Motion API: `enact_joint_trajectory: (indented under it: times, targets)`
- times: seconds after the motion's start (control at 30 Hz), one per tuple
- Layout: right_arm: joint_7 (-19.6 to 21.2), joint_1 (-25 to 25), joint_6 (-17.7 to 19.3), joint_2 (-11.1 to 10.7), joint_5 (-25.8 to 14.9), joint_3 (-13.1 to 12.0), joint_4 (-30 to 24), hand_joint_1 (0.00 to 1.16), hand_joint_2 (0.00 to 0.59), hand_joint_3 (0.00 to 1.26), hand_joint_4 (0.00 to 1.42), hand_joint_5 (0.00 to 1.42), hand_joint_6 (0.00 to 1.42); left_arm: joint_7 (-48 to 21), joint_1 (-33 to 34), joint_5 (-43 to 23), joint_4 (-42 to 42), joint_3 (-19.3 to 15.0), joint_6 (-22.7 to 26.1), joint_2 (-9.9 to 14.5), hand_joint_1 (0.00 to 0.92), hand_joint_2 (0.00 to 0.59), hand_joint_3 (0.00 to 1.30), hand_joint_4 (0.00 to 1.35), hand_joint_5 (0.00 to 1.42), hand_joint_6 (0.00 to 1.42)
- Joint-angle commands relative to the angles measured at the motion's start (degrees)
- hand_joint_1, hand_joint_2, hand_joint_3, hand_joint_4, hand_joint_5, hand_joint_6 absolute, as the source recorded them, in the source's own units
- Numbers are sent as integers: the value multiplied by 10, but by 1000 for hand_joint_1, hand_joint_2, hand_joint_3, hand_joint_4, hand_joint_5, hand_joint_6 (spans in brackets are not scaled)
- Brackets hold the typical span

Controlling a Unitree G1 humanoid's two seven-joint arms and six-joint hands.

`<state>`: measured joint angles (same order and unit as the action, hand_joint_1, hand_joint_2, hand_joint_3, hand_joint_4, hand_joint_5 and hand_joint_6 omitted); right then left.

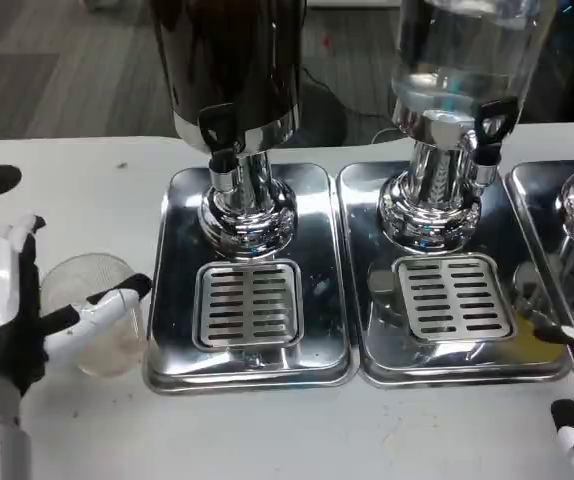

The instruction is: Grasp the cup under the faucet to collect the drink, then remove the cup.

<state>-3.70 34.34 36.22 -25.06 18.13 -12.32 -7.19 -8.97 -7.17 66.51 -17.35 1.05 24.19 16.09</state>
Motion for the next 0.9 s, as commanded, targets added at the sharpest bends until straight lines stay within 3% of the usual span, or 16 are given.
enact_joint_trajectory:
  times: [0.03,0.37,0.9]
  targets:
    - [-6,-1,11,-4,-8,0,3,422,444,209,12,0,0,-18,21,28,25,30,15,18,136,46,118,105,341,630]
    - [-5,-6,14,-5,-11,4,16,426,443,209,12,0,0,-44,37,45,48,73,35,40,252,51,110,132,383,701]
    - [-7,-12,14,-4,-8,9,22,423,437,218,12,0,0,-5,39,51,60,104,42,46,311,82,387,450,652,851]
